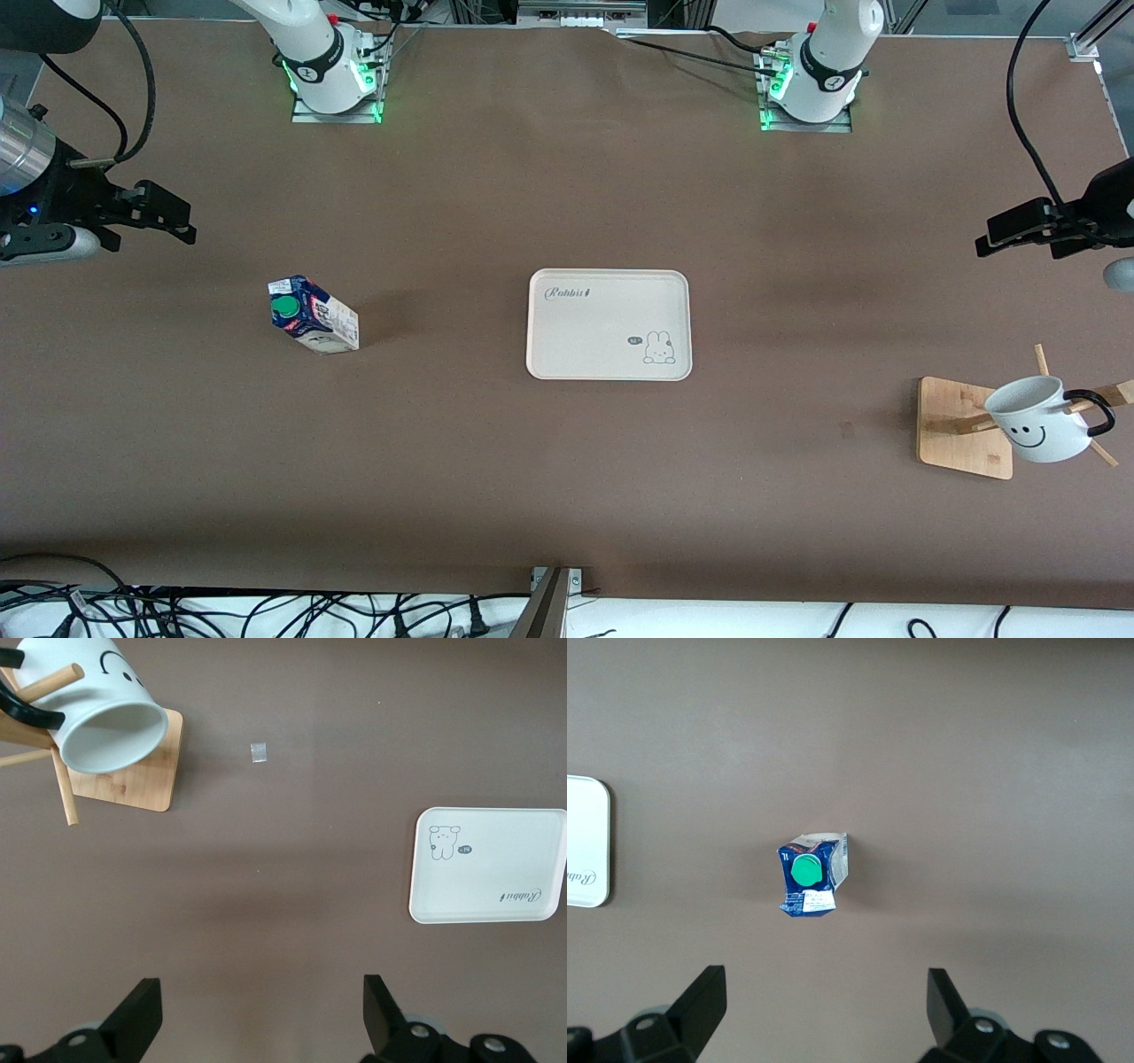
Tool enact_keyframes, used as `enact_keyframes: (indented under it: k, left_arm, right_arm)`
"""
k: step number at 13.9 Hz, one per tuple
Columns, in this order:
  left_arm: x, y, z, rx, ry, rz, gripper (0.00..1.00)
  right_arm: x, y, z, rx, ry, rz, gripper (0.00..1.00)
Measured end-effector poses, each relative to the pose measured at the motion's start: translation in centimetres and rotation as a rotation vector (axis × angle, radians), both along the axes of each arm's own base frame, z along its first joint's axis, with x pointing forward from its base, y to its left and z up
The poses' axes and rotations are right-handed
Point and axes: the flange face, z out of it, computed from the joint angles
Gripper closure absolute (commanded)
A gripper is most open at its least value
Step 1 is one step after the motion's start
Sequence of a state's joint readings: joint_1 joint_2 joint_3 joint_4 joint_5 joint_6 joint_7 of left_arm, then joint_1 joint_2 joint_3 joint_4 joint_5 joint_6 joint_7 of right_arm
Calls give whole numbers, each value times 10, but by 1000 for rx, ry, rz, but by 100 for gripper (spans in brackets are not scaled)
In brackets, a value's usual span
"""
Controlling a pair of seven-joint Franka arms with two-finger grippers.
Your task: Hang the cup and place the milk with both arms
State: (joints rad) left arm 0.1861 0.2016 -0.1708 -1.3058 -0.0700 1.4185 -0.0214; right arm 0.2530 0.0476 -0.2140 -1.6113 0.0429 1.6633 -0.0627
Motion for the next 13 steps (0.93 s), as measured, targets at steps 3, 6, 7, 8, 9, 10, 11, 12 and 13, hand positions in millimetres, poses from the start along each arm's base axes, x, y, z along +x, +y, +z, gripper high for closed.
enact_keyframes:
  k: [3, 6, 7, 8, 9, 10, 11, 12, 13]
  left_arm:
    - [-1, 0, -1, 0, 9, -1, 0]
    - [-2, -3, -1, -1, 15, -8, 0]
    - [-2, -8, -1, 0, 15, -19, 0]
    - [-2, -15, -1, 17, 15, -34, 0]
    - [-2, -21, -1, 39, 15, -46, 0]
    - [-2, -25, -2, 51, 15, -53, 0]
    - [-2, -25, -2, 55, 15, -54, 0]
    - [-2, -24, -1, 55, 13, -52, 0]
    - [-3, -24, 1, 56, 9, -54, 0]
  right_arm:
    - [0, 0, 0, 0, 0, 0, 0]
    - [0, 0, 0, 0, 1, 0, 0]
    - [0, 0, 0, 0, 1, 0, 0]
    - [0, 0, 0, 0, 1, 0, 0]
    - [0, 0, 0, 0, 2, 0, 0]
    - [0, 0, 0, 0, 2, 0, 0]
    - [0, 0, 0, 0, 2, 0, 0]
    - [0, 0, 0, 0, 2, 0, 0]
    - [0, 0, 0, 0, 2, 0, 0]
